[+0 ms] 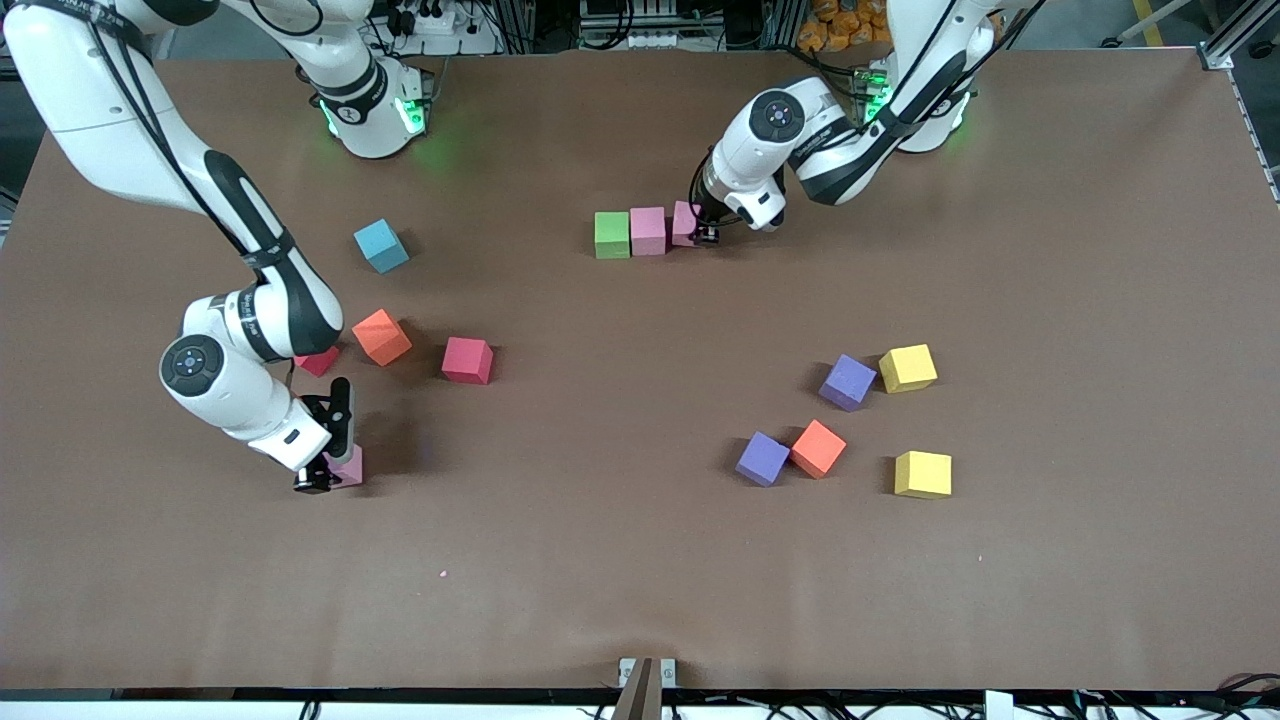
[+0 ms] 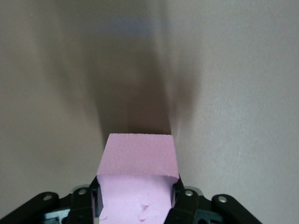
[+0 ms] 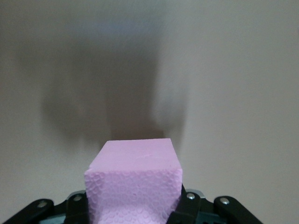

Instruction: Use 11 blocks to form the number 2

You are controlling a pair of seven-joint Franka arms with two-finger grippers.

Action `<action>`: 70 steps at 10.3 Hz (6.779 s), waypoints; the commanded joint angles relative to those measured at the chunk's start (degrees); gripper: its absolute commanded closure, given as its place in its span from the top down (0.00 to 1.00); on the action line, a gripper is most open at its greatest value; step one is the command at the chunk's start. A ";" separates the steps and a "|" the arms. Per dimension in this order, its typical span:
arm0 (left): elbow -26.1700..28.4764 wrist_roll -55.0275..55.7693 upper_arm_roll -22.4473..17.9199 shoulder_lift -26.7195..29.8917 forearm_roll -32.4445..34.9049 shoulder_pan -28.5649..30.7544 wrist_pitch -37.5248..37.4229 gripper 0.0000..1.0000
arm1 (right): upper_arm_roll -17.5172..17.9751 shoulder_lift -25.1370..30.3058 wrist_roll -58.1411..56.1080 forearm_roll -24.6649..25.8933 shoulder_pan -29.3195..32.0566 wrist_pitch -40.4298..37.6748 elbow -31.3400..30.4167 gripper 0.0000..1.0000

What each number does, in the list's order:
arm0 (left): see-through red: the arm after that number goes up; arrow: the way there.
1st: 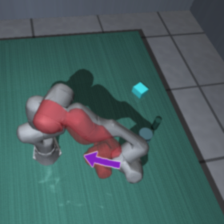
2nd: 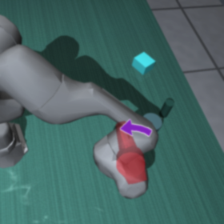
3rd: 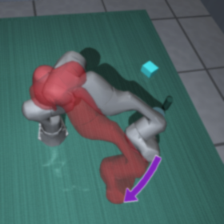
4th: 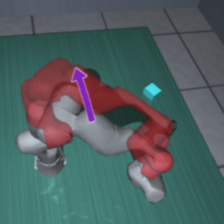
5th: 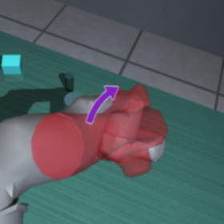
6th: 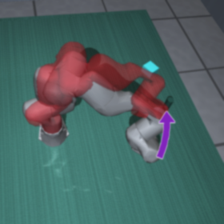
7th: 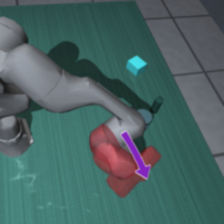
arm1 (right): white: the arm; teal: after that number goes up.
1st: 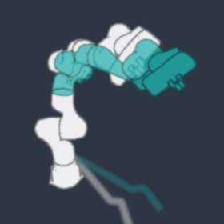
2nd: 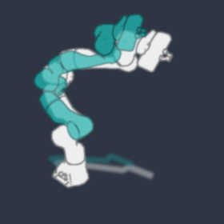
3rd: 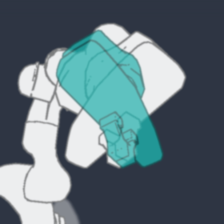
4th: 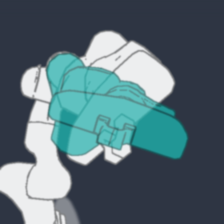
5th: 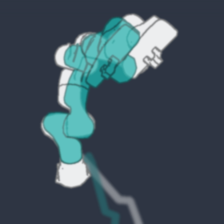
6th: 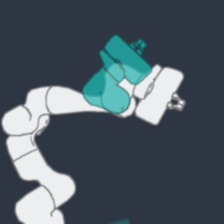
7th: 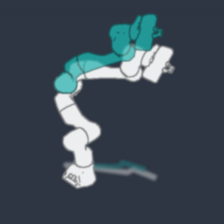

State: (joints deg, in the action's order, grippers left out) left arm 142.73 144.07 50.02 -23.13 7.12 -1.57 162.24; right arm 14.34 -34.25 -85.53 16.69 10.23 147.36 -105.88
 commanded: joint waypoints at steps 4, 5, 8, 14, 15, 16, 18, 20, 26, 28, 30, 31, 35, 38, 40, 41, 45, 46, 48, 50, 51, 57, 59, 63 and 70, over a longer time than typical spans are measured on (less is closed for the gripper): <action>-0.17 4.11 -1.86 -0.33 1.41 -1.95 3.87 0.32 | -0.02 13.40 13.44 -0.25 -4.78 -12.62 -5.46 0.39; -0.26 4.20 -1.86 -0.33 1.41 -2.29 3.96 0.32 | 0.25 14.90 14.33 -0.86 -4.60 -12.62 -7.05 0.39; -0.26 4.29 -1.86 -0.42 1.41 -2.74 4.23 0.32 | 0.60 17.54 14.34 -3.24 -4.51 -13.50 -10.13 0.39; -1.05 7.10 -3.17 -0.86 1.41 -4.23 4.23 0.32 | 1.65 17.90 12.92 -3.33 -4.51 -14.91 -10.40 0.40; -1.05 7.19 -3.18 -0.86 1.41 -4.23 4.23 0.32 | 2.18 18.33 13.54 -3.76 -4.69 -14.91 -10.40 0.40; -1.13 7.19 -3.26 -0.86 1.32 -4.23 4.40 0.32 | 2.36 18.51 14.24 -4.64 -4.95 -14.99 -10.40 0.40; -1.14 7.28 -3.35 -1.21 1.32 -4.23 4.67 0.32 | 2.36 18.78 15.48 -6.22 -6.35 -15.00 -10.32 0.40; -1.57 8.59 -3.35 -1.30 1.32 -4.23 4.75 0.32 | 2.62 19.04 17.84 -6.75 -6.89 -16.13 -10.32 0.40; -2.80 8.86 -10.81 -2.01 1.58 -13.61 4.93 1.00 | 3.15 19.22 19.08 -7.02 -7.41 -17.54 -10.32 0.40; -3.16 8.77 -11.09 -1.04 1.93 -12.94 4.84 1.00 | 3.15 19.74 19.26 -8.76 -7.33 -18.16 -10.31 0.40; -3.16 8.77 -10.91 0.54 2.02 -13.11 4.84 1.00 | 3.24 19.74 21.53 -9.13 -7.68 -18.16 -10.32 0.40; -3.24 8.60 -10.74 0.81 2.11 -13.20 4.84 1.00 | 3.24 19.74 22.50 -9.13 -8.29 -18.16 -10.32 0.40; -2.98 8.51 -10.56 0.99 2.37 -13.99 4.84 1.00 | 4.98 21.24 30.04 -10.18 -9.88 -20.79 -10.32 0.39; -2.37 8.68 -9.95 3.79 2.46 -13.46 4.58 1.00 | 7.80 21.33 40.15 -10.27 -12.68 -20.62 -10.31 0.39; -2.37 8.60 -9.77 4.67 2.46 -13.37 4.40 1.00 | 9.38 21.15 47.61 -10.36 -14.61 -20.97 -10.49 0.39; -2.28 8.51 -9.16 5.55 2.46 -13.20 3.62 1.00 | 10.43 21.41 50.78 -10.36 -14.97 -21.67 -10.58 0.39; -2.45 8.33 -8.62 7.66 2.46 -12.93 2.64 1.00 | 11.15 22.29 50.99 -10.27 -13.66 -21.68 -13.21 0.39; -2.54 7.11 -8.62 8.01 2.46 -11.80 2.30 1.00 | 11.15 22.21 50.20 -10.27 -13.48 -21.68 -13.22 0.39; -3.24 2.81 -8.27 9.94 2.46 -9.86 -2.08 1.00 | 11.15 22.29 49.23 -10.27 -13.30 -21.67 -13.22 0.39; -5.69 -0.88 -8.45 10.74 2.46 -8.37 -6.64 1.00 | 11.23 22.73 49.67 -10.27 -13.39 -21.85 -13.13 0.39; -8.66 -3.77 -8.36 10.39 2.46 -6.01 -10.41 1.00 | 11.32 22.82 49.84 -10.36 -13.39 -22.20 -12.95 0.39; -19.84 -19.51 -8.62 7.67 2.37 1.39 -14.40 1.00 | 15.09 22.82 63.51 -15.54 -14.18 -21.85 -12.60 0.39; -25.71 -28.71 -8.71 5.75 2.38 4.28 -21.13 1.00 | 16.86 23.26 74.92 -15.54 -16.45 -21.68 -11.99 0.39; -37.33 -41.81 -8.80 -0.23 2.38 10.51 -30.57 1.00 | 16.68 21.60 104.45 -15.10 -26.11 -17.47 -10.93 0.39; -42.71 -74.58 -12.75 -7.01 5.45 12.03 -32.60 1.00 | 1.13 -0.53 139.91 -5.79 -52.94 -17.37 11.63 0.39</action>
State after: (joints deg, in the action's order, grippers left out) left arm 101.42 76.47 37.83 -29.20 11.44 11.14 131.20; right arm 16.93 -28.31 51.18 9.51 -41.10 130.90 -101.58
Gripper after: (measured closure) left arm 0.000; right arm 0.419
